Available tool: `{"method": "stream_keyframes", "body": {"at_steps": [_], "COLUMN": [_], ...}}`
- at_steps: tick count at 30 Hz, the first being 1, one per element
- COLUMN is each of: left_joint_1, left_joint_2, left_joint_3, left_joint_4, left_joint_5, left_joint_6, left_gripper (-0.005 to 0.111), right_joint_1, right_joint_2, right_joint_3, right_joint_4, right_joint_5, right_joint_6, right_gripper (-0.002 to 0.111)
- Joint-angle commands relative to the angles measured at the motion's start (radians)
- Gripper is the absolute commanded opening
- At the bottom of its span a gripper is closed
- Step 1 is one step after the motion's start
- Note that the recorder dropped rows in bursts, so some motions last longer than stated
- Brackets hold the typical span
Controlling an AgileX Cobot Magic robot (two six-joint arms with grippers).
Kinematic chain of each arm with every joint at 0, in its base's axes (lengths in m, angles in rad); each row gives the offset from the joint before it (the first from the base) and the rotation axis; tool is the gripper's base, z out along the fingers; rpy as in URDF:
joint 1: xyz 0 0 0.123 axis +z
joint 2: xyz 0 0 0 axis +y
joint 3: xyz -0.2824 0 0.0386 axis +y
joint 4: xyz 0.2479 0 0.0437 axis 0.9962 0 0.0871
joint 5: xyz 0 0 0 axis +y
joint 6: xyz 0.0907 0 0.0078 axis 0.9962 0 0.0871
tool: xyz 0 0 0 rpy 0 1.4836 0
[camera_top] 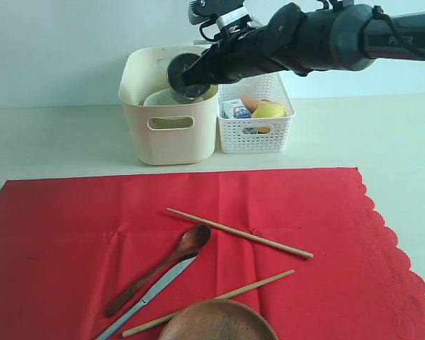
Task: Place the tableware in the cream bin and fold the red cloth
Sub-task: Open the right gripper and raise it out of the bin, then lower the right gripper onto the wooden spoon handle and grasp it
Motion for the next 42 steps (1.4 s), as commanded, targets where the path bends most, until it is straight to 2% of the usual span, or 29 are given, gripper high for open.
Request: {"method": "stream_keyframes", "body": {"at_steps": [1, 4, 7, 13, 27, 35, 42], "left_joint_1": [-0.005, -0.005, -0.005, -0.005, -0.005, -0.005, -0.005], "left_joint_2": [-0.006, -0.006, -0.006, -0.006, -0.006, -0.006, -0.006], "left_joint_3": [-0.001, -0.001, -0.001, -0.001, -0.001, -0.001, -0.001], "left_joint_4": [0.006, 0.006, 0.006, 0.006, 0.006, 0.006, 0.006], "left_joint_5": [-0.012, -0.012, -0.012, -0.012, -0.012, -0.012, -0.012], "left_joint_6": [0.000, 0.000, 0.000, 0.000, 0.000, 0.000, 0.000], "left_gripper": [0.001, 0.001, 0.001, 0.001, 0.001, 0.001, 0.001], "right_joint_1": [-0.005, -0.005, -0.005, -0.005, -0.005, 0.003, 0.033], "right_joint_2": [0.010, 0.006, -0.017, -0.101, -0.297, -0.313, -0.311], "right_joint_3": [-0.018, -0.018, -0.018, -0.018, -0.018, -0.018, 0.040], "right_joint_4": [-0.003, -0.005, -0.005, -0.005, -0.013, -0.009, -0.003], "right_joint_5": [0.004, 0.006, 0.031, 0.164, 0.610, 0.752, 0.819], "right_joint_6": [0.001, 0.001, 0.003, 0.003, 0.006, 0.000, -0.114], "right_gripper": [0.031, 0.044, 0.050, 0.050, 0.050, 0.050, 0.050]}}
